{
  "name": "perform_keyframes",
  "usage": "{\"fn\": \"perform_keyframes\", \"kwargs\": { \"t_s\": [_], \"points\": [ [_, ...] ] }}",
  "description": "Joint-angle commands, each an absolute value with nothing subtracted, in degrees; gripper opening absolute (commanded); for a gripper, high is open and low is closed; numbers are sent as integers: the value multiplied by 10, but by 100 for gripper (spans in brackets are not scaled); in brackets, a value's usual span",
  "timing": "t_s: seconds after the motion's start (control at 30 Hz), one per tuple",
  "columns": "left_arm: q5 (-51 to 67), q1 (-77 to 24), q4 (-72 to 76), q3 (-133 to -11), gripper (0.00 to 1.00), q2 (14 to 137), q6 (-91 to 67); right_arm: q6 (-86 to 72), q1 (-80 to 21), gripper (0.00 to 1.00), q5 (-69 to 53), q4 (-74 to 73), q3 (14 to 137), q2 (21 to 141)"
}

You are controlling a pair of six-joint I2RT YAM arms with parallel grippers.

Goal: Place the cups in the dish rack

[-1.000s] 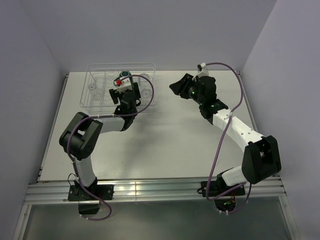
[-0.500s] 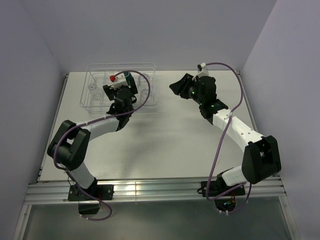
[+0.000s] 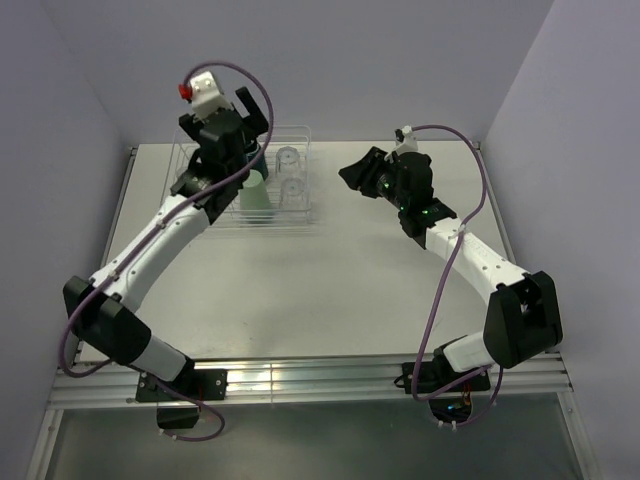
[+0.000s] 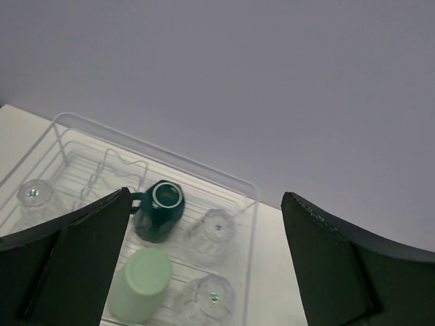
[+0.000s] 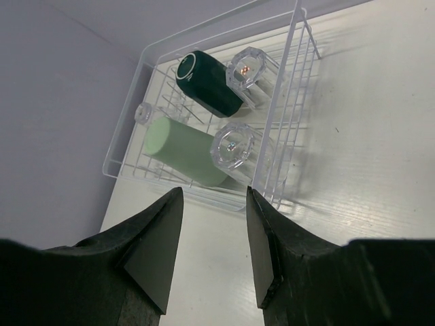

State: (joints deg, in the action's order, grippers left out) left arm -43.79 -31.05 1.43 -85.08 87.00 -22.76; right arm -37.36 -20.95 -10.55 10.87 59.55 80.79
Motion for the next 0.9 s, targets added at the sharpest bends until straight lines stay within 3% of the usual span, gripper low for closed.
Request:
{"fn": "perform_keyframes", "kwargs": {
  "t_s": [0.0, 0.17, 0.5, 0.83, 0.87],
  "points": [
    [-338, -309, -230, -950, 99, 832, -312, -359, -208, 50, -94, 129, 599, 782],
    [-250, -308, -346, -1021, 99, 780, -305, -354, -207, 50, -89, 119, 600, 761],
    [-186, -308, -291, -781, 99, 576, -269, -328, -207, 58, -2, 79, 582, 643],
    [-183, -302, -264, -717, 99, 530, -241, -300, -207, 66, 62, 11, 572, 525],
    [-185, -301, -264, -715, 99, 527, -238, -297, -207, 74, 65, 13, 570, 513]
  ]
}}
